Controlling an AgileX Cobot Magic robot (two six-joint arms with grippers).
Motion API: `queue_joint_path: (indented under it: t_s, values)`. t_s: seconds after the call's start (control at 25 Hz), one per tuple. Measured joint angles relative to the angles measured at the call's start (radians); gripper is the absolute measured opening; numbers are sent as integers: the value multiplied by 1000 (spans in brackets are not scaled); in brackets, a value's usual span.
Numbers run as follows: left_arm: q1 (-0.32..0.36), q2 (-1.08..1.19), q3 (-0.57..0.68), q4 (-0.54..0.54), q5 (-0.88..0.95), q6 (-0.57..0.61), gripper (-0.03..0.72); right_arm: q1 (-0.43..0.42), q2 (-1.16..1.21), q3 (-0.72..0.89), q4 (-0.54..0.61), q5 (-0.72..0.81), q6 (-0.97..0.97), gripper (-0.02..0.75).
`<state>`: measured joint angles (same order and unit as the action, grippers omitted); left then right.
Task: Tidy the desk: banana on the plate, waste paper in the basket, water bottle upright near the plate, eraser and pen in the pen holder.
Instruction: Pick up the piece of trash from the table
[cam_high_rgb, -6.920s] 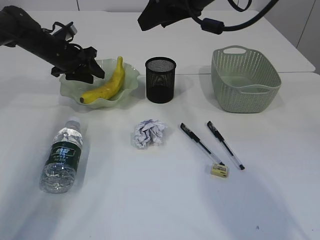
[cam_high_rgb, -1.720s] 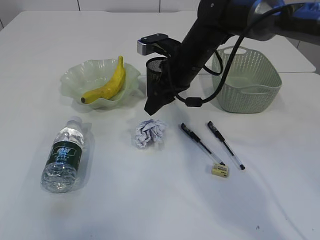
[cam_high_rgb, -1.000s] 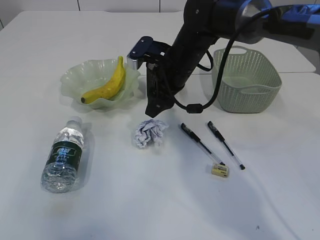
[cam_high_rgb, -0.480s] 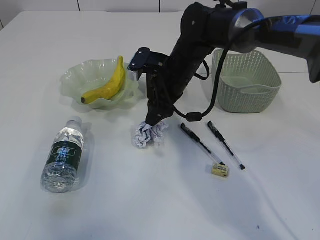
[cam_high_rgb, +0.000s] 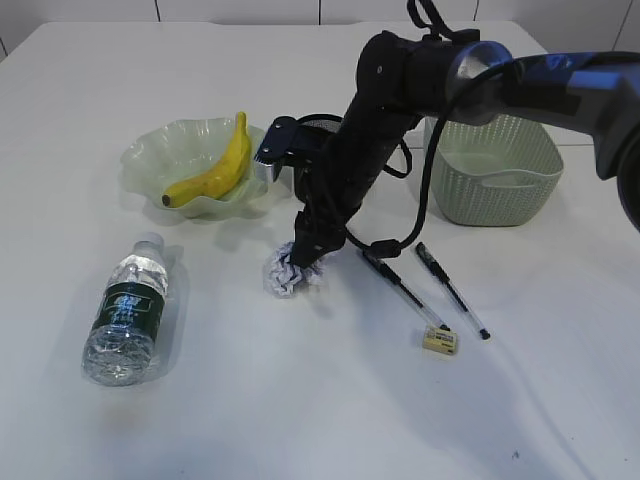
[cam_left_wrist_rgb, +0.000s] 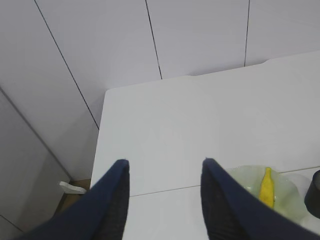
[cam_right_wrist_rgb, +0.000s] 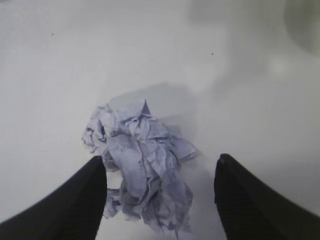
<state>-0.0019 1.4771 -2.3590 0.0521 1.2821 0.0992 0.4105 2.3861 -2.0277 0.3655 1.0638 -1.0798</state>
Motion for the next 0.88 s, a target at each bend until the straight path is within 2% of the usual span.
queue_joint_path:
  t_s: [0.76, 0.88]
  values:
    - [0, 12, 0, -2, 0, 0, 330, 0, 44, -1, 38, -23, -22, 503]
    - [0, 12, 0, -2, 0, 0, 330, 0, 44, -1, 39, -25, -22, 473]
